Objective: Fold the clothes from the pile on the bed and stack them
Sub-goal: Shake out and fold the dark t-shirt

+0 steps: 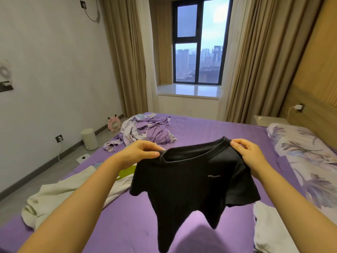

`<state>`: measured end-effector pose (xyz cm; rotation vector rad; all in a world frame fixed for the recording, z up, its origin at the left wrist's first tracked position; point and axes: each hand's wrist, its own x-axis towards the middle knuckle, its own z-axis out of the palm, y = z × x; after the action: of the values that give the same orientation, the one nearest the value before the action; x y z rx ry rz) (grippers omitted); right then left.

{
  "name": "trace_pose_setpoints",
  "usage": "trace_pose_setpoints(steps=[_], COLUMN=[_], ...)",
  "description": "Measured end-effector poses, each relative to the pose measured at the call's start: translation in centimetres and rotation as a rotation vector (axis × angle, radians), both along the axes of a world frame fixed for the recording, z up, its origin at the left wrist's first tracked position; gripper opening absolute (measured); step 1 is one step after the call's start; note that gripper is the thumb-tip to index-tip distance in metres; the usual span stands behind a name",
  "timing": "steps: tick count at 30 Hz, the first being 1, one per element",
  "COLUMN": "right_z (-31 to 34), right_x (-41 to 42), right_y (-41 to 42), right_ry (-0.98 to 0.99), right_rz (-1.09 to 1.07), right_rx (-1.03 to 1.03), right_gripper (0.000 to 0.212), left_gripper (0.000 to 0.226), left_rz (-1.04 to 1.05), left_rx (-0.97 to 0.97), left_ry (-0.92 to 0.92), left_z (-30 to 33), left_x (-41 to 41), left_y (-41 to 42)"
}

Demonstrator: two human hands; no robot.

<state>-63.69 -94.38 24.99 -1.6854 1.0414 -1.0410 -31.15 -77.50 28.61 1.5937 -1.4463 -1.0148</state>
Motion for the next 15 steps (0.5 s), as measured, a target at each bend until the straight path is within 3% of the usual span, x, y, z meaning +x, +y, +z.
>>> trace_pose_setpoints(steps=[4,9,12,15], right_z=[-1.2,-1.0,-1.5,-4.3], right_x=[-0.2,-0.4,0.7,2.6], right_y=[1.3,1.1,0.6,-0.2], right_ry=[-0.012,0.024,0.060,0.225], right_rz=[0.159,0.424,0.521,0.476], right_rx=[0.117,0.296,0.399,0.490], right_gripper=[0.014,0.027,0.022,0.022], left_gripper=[0.002,0.039,0.041,0.029], left_rz=[0.118,-0.008,0.016,0.079], left_rx=[-0.028,0.073,0.143,0.263], left_ry=[0.077,0.073,0.059,-0.038], left_z=[-0.7,0.4,0.4,-2.3], left_x=[0.8,3.6,4.6,4.9], left_y=[0.9,2.7,2.2,0.2])
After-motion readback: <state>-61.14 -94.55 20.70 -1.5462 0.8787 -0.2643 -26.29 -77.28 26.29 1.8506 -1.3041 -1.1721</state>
